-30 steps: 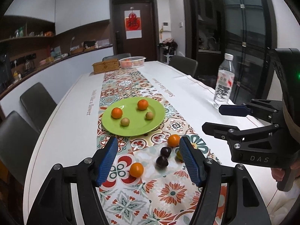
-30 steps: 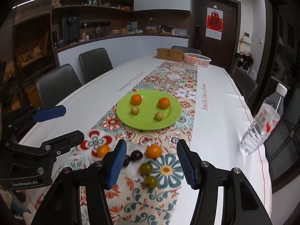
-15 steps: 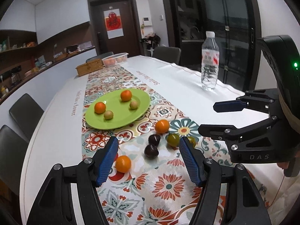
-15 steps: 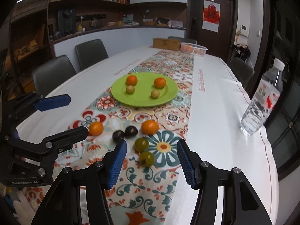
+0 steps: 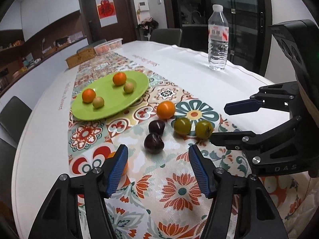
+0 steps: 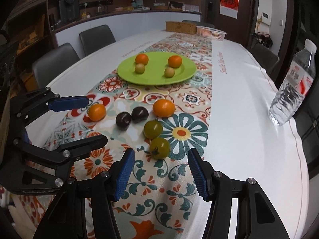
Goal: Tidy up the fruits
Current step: 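Grasp a green tomato with the right gripper while the left gripper grasps a dark plum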
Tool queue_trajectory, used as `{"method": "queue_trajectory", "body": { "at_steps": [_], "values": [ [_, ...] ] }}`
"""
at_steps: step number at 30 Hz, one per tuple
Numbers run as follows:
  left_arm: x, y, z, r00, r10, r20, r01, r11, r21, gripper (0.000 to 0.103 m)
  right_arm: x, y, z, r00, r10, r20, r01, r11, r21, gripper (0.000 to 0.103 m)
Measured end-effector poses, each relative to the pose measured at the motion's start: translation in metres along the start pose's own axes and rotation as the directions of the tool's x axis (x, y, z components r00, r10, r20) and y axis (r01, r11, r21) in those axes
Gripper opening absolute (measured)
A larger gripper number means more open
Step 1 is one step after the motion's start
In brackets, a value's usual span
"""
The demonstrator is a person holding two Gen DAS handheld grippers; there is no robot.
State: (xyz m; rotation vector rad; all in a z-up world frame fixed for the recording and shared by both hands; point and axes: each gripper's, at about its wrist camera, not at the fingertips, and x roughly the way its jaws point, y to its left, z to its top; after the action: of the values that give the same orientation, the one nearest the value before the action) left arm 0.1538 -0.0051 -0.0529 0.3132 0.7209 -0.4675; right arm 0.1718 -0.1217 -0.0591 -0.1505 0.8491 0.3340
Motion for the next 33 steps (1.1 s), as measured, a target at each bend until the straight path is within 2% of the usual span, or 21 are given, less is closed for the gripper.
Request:
{"method": "queue_trajectory", "body": {
  "at_steps": [8, 11, 18, 22, 31, 33],
  "values": [
    [0.019, 0.005, 0.0, 0.999, -0.028, -0.039, 0.027, 1.0, -0.013, 0.059, 0.016, -0.002, 0.001, 0.999, 0.022, -0.026, -0.022, 1.0, 0.017, 0.055],
    [0.025, 0.006, 0.001, 0.998, -0.029, -0.054, 0.028, 0.999, -0.022, 0.059, 0.021, -0.002, 0.002, 0.999, 0.031, -0.032, -0.03, 0.999, 0.024, 0.051],
    [0.041, 0.01, 0.004, 0.995, -0.03, -0.099, 0.025, 0.998, -0.054, 0.051, 0.028, -0.002, 0.003, 0.998, 0.046, -0.046, -0.045, 0.999, 0.03, 0.042],
    [0.048, 0.012, 0.007, 0.993, -0.046, -0.113, 0.036, 0.996, -0.085, 0.049, 0.032, -0.005, 0.004, 0.996, 0.066, -0.054, -0.063, 0.997, 0.053, 0.04],
    [0.057, 0.015, 0.012, 0.99, -0.051, -0.135, 0.036, 0.993, -0.113, 0.035, 0.039, -0.008, 0.006, 0.993, 0.098, -0.067, -0.091, 0.991, 0.094, 0.03],
    [0.059, 0.014, 0.012, 0.988, -0.046, -0.146, 0.029, 0.993, -0.118, 0.029, 0.039, -0.009, 0.007, 0.993, 0.1, -0.067, -0.093, 0.991, 0.094, 0.029]
  ]
}}
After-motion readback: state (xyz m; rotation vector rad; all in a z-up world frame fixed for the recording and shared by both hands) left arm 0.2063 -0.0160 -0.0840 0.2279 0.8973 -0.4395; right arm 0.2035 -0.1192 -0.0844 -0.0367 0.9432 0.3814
